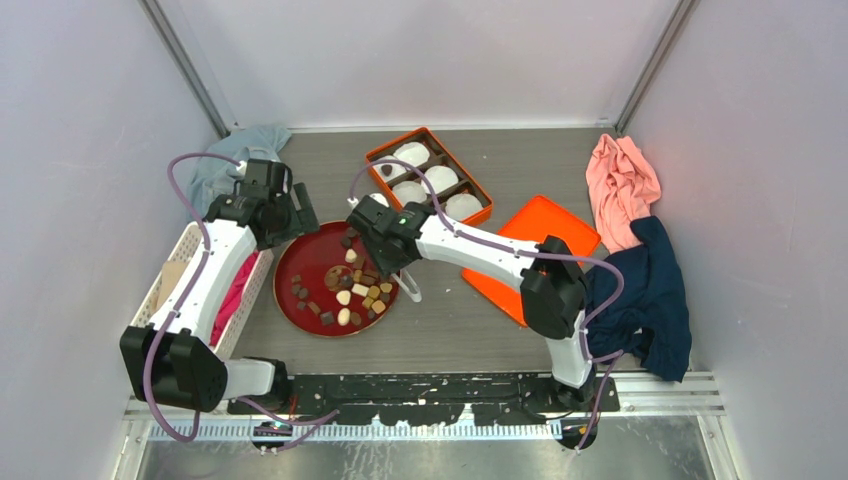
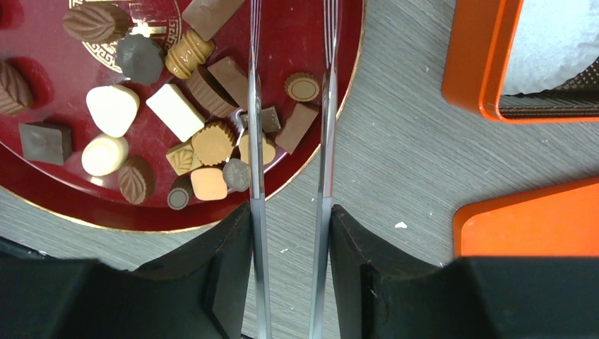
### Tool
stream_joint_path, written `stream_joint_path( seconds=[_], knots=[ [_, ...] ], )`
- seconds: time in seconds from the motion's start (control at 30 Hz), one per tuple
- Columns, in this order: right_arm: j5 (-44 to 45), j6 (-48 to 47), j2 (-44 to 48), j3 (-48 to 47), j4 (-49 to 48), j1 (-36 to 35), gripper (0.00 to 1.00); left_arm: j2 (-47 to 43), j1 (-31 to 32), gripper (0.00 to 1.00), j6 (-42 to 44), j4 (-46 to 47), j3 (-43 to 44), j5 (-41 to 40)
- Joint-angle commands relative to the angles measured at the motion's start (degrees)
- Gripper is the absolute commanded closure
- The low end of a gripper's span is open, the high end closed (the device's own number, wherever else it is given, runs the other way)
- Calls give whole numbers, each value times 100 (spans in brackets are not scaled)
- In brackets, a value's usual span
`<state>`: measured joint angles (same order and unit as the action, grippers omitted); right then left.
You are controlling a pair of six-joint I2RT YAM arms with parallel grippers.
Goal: Pack the chocolate
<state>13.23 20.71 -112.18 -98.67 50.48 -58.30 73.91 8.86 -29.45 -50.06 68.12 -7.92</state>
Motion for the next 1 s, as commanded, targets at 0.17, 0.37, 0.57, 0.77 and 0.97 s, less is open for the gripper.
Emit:
stream_joint_path(
  seconds=[0.17,0.37,0.57,0.77,0.97],
  knots=[
    [110,227,-240,-158,-328,16,52,-162,-24,16,126,128,18,-18],
    [119,197,-444,-172,-346,29,52,-148,-18,16,127,171,1,40],
    [193,151,-613,-259,-372,36,51,-90,-24,16,125,214,-52,50],
    [131,63,-730,-372,-391,120,51,-102,-23,16,89,267,-85,90],
    [40,-48,-902,-565,-324,194,50,-122,-24,16,90,260,-131,61]
  ],
)
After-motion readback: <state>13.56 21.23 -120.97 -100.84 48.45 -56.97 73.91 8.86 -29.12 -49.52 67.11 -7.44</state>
